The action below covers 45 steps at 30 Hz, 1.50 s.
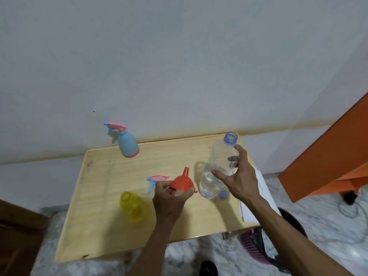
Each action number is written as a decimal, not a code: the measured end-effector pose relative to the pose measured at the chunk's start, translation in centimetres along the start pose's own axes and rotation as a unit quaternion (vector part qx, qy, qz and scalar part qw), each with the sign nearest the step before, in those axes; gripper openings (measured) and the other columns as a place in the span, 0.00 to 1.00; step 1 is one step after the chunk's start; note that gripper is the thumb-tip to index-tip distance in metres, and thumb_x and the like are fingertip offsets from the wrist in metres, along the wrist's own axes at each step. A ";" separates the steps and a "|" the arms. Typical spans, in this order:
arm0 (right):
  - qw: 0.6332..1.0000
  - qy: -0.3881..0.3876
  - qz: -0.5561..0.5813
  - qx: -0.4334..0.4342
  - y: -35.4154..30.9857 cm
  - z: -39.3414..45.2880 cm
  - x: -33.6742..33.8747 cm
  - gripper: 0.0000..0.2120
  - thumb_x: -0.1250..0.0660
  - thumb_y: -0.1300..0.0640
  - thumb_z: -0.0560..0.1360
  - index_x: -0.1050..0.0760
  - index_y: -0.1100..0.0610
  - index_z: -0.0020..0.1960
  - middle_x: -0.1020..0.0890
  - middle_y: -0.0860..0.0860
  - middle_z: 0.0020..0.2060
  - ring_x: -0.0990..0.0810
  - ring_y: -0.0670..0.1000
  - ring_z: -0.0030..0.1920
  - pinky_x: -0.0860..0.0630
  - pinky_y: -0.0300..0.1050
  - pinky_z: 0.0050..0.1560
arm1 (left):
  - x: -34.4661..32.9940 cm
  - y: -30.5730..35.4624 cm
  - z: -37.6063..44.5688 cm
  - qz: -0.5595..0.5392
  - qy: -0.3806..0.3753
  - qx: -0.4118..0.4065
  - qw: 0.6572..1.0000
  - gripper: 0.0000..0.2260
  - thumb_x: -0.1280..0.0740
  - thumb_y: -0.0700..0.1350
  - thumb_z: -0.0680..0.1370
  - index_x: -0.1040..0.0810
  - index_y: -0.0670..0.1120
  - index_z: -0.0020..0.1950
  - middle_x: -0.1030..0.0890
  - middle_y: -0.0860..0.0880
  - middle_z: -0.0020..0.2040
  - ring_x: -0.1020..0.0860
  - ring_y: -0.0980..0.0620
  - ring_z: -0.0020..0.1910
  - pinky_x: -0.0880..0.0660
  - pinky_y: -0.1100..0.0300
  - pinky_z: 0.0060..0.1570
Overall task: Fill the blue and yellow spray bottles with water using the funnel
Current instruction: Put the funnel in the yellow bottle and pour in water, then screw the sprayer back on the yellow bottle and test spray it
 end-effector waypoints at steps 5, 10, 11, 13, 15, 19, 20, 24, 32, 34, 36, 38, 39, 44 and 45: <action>0.999 -0.021 0.032 0.025 0.5 0.0 0.0 0.43 0.19 0.46 0.65 0.45 0.29 0.67 0.24 0.37 0.54 0.23 0.45 0.54 0.27 0.45 0.49 | -4.0 -3.6 1.1 0.013 0.025 0.002 1.000 0.32 0.14 0.48 0.58 0.27 0.48 0.54 0.20 0.51 0.50 0.21 0.63 0.45 0.26 0.71 0.42; 0.998 -0.033 0.046 0.028 1.1 0.1 -0.3 0.45 0.18 0.45 0.64 0.44 0.31 0.70 0.24 0.39 0.57 0.23 0.45 0.56 0.26 0.46 0.51 | -5.8 -6.8 1.5 0.049 0.032 0.025 0.998 0.32 0.15 0.53 0.58 0.28 0.50 0.54 0.17 0.51 0.50 0.18 0.54 0.47 0.21 0.58 0.46; 0.998 -0.037 0.047 0.027 1.1 0.1 -0.2 0.46 0.18 0.45 0.64 0.45 0.30 0.69 0.24 0.39 0.58 0.23 0.45 0.57 0.25 0.47 0.52 | -6.0 -7.3 1.4 0.057 0.029 0.030 0.998 0.31 0.16 0.53 0.58 0.28 0.51 0.54 0.17 0.52 0.50 0.18 0.56 0.46 0.21 0.57 0.46; 0.998 -0.044 0.047 0.029 1.2 0.3 -0.1 0.46 0.19 0.44 0.63 0.45 0.30 0.69 0.24 0.39 0.59 0.23 0.46 0.58 0.24 0.48 0.53 | -6.2 -8.1 1.3 0.077 0.018 0.037 0.996 0.32 0.16 0.53 0.59 0.29 0.55 0.57 0.18 0.53 0.52 0.19 0.56 0.47 0.21 0.56 0.48; 0.997 -0.048 0.043 0.030 1.1 0.4 -0.1 0.45 0.19 0.42 0.62 0.45 0.29 0.68 0.24 0.38 0.58 0.22 0.46 0.58 0.23 0.50 0.53 | -6.6 -8.5 1.3 0.112 0.004 0.034 0.993 0.36 0.18 0.54 0.61 0.29 0.56 0.64 0.20 0.54 0.57 0.20 0.53 0.52 0.24 0.57 0.54; 0.997 -0.054 0.032 0.035 1.0 0.6 -0.1 0.47 0.19 0.44 0.62 0.45 0.33 0.70 0.25 0.38 0.58 0.22 0.49 0.60 0.22 0.54 0.54 | -7.3 -8.9 1.7 0.175 -0.014 0.021 0.984 0.40 0.19 0.51 0.64 0.31 0.49 0.73 0.26 0.48 0.67 0.26 0.48 0.65 0.32 0.59 0.64; 0.997 -0.054 0.033 0.034 1.0 0.6 -0.1 0.47 0.19 0.44 0.62 0.44 0.34 0.71 0.25 0.38 0.58 0.22 0.49 0.60 0.21 0.55 0.54 | -7.5 -9.0 1.8 0.193 -0.017 0.015 0.981 0.39 0.19 0.49 0.64 0.30 0.47 0.72 0.27 0.46 0.67 0.27 0.47 0.66 0.33 0.58 0.66; 0.997 -0.050 0.050 0.031 0.9 0.5 -0.1 0.46 0.21 0.40 0.60 0.43 0.34 0.71 0.23 0.41 0.61 0.22 0.49 0.61 0.20 0.58 0.54 | -7.8 -9.3 2.2 0.241 -0.015 0.005 0.970 0.37 0.19 0.51 0.64 0.28 0.46 0.70 0.26 0.45 0.68 0.30 0.45 0.68 0.32 0.51 0.69; 0.996 -0.038 0.060 0.053 1.2 0.5 -0.2 0.48 0.23 0.38 0.61 0.40 0.44 0.76 0.24 0.43 0.66 0.23 0.49 0.62 0.19 0.60 0.53 | -7.8 -9.2 2.2 0.263 -0.020 0.021 0.964 0.45 0.19 0.55 0.63 0.34 0.49 0.75 0.29 0.47 0.71 0.30 0.48 0.70 0.33 0.54 0.69; 0.995 -0.041 0.064 0.057 1.5 0.5 -0.3 0.49 0.19 0.43 0.62 0.40 0.45 0.77 0.24 0.44 0.67 0.24 0.50 0.63 0.20 0.60 0.55 | -7.7 -9.0 2.2 0.261 -0.041 0.047 0.963 0.51 0.18 0.56 0.62 0.41 0.50 0.79 0.33 0.48 0.75 0.34 0.47 0.73 0.36 0.53 0.70; 0.995 -0.044 0.074 0.056 1.6 0.5 -0.4 0.50 0.17 0.47 0.63 0.41 0.46 0.78 0.25 0.46 0.68 0.24 0.50 0.64 0.21 0.58 0.59 | -7.3 -8.6 2.2 0.263 -0.052 0.067 0.961 0.54 0.18 0.56 0.62 0.45 0.50 0.80 0.36 0.48 0.77 0.36 0.47 0.75 0.38 0.53 0.71; 0.994 -0.034 0.088 0.057 1.5 0.1 -0.6 0.52 0.16 0.49 0.63 0.42 0.47 0.78 0.26 0.49 0.70 0.26 0.50 0.65 0.22 0.52 0.61 | -6.6 -8.0 2.0 0.267 -0.050 0.069 0.960 0.54 0.18 0.55 0.62 0.45 0.50 0.80 0.36 0.47 0.78 0.37 0.46 0.76 0.39 0.52 0.72; 0.994 -0.020 0.095 0.057 1.4 -0.2 -0.7 0.54 0.15 0.50 0.62 0.43 0.48 0.79 0.27 0.50 0.70 0.27 0.50 0.66 0.24 0.49 0.60 | -6.2 -7.6 1.7 0.261 -0.042 0.062 0.962 0.53 0.18 0.55 0.62 0.44 0.49 0.80 0.35 0.47 0.77 0.36 0.46 0.76 0.38 0.51 0.73; 0.976 0.158 0.075 0.131 0.1 -4.1 -0.7 0.42 0.16 0.56 0.64 0.36 0.61 0.69 0.30 0.56 0.60 0.27 0.59 0.56 0.28 0.47 0.52 | -1.9 -6.5 -0.9 0.207 0.038 -0.007 0.978 0.38 0.19 0.53 0.65 0.29 0.45 0.71 0.22 0.49 0.64 0.24 0.50 0.62 0.24 0.49 0.60; 0.969 0.168 0.082 0.165 -0.7 -5.1 -0.9 0.35 0.17 0.58 0.67 0.33 0.60 0.65 0.29 0.56 0.58 0.26 0.59 0.54 0.28 0.46 0.52 | -0.8 -6.8 -1.3 0.205 0.049 -0.012 0.977 0.33 0.19 0.54 0.66 0.26 0.45 0.67 0.20 0.50 0.60 0.23 0.52 0.58 0.22 0.50 0.56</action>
Point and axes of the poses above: each hand's wrist, its own z-axis towards the middle knuckle, its own x-axis out of the back of the hand, y = z × x, the point moved 3 cm from there along z, towards the middle knuckle
